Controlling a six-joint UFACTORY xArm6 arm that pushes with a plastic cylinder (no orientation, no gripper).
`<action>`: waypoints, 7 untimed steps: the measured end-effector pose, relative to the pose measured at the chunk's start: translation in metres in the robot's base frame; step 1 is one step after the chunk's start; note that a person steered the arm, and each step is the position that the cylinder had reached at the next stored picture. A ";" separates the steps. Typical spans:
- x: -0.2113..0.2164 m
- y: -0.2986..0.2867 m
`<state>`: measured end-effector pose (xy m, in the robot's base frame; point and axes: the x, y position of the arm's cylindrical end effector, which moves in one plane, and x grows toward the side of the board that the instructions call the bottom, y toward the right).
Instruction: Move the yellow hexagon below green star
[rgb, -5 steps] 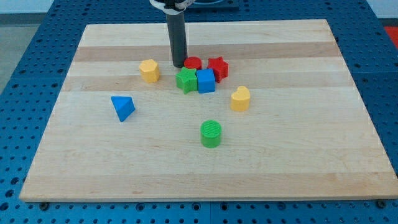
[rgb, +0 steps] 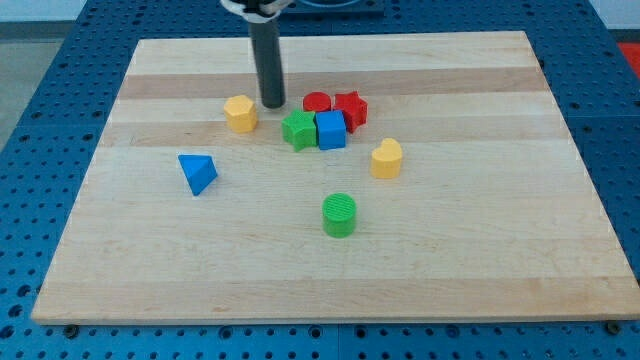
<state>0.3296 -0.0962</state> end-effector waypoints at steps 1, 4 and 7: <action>-0.001 -0.034; 0.042 -0.046; 0.089 -0.085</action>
<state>0.4184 -0.1810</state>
